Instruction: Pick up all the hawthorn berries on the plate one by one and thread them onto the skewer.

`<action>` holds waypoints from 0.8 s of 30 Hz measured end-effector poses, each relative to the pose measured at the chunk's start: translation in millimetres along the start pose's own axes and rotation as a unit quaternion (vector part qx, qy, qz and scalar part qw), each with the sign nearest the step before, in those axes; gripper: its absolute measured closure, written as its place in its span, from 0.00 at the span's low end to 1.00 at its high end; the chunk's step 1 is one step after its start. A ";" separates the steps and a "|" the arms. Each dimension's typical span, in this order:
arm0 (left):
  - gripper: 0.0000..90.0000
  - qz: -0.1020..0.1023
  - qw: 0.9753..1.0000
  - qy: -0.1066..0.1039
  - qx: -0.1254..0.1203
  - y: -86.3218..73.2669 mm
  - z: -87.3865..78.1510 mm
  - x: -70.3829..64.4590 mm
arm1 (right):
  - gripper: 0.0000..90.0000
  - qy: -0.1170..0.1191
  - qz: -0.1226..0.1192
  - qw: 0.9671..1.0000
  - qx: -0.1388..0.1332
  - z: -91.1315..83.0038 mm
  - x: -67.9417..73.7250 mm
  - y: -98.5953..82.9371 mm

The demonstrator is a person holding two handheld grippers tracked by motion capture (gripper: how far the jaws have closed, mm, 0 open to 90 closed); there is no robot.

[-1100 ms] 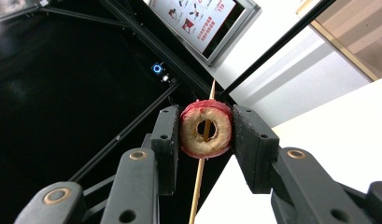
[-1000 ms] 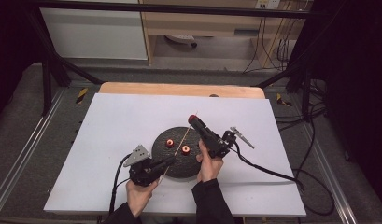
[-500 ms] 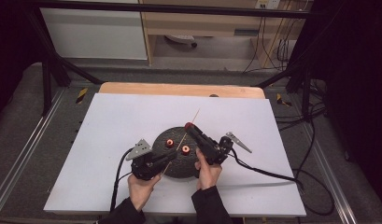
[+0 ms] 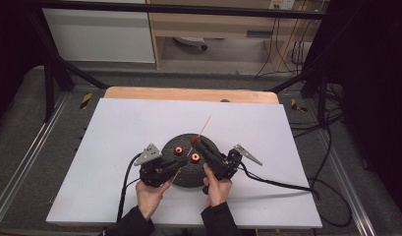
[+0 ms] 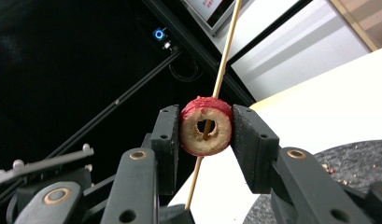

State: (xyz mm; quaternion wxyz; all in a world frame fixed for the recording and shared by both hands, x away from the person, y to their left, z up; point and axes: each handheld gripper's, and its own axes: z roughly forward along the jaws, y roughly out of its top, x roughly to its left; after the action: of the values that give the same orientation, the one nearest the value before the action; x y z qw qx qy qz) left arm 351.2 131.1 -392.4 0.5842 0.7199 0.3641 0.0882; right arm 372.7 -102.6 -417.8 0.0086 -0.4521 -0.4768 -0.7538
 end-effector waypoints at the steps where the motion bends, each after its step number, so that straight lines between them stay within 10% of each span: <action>1: 0.98 0.000 1.000 0.000 0.000 0.4 0.4 -0.1 | 0.70 0.000 -0.001 1.000 0.002 -0.5 0.3 -1.0; 16: 0.98 0.018 1.000 0.001 0.015 3.1 2.1 1.3 | 0.69 0.000 -0.008 0.999 0.031 -5.0 2.0 -12.1; 24: 0.98 0.031 0.999 0.013 0.026 -0.7 -19.5 17.1 | 0.41 -0.029 -0.058 0.996 0.061 -10.2 6.5 1.4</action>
State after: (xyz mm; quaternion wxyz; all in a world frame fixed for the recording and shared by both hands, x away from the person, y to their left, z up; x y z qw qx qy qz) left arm 352.4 157.0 -392.2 0.5576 0.7445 0.3513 0.1063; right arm 362.7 -108.0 -413.7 -0.0215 -0.4437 -0.5474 -0.7092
